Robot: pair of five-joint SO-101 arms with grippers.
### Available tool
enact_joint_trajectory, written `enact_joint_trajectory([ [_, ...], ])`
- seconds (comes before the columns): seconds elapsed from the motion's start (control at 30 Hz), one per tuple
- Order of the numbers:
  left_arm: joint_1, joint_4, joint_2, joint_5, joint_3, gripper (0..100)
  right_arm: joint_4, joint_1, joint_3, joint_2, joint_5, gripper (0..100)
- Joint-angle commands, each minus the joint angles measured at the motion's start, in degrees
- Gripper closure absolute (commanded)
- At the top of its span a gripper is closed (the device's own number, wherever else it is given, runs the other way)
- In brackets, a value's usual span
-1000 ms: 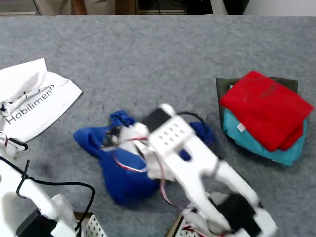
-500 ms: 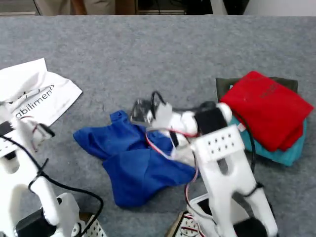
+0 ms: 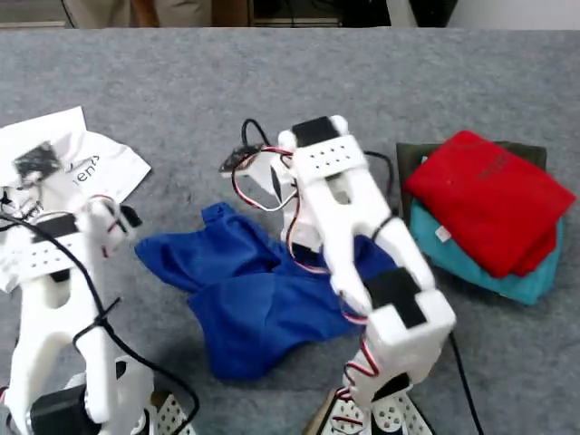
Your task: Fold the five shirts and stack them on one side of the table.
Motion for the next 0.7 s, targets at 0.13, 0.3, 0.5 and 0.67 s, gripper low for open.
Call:
enact_joint_trajectory([
  [0.13,7.3,-10.6,-0.9,0.1,10.2,76,-4.5,0.7,-2.8,9.9,-0.1,67.0],
  [0.3,8.2,-12.9,-0.9,0.2,11.6,85,-7.2,0.6,-4.0,18.4,-0.4,79.8],
  [0.5,8.4,-15.1,-0.9,0.4,12.1,97,-4.9,0.9,-9.3,20.7,-3.3,98.5],
  [0.67,8.2,-14.6,-1.0,0.4,11.8,98,1.3,1.0,-18.2,20.5,-4.0,98.3],
])
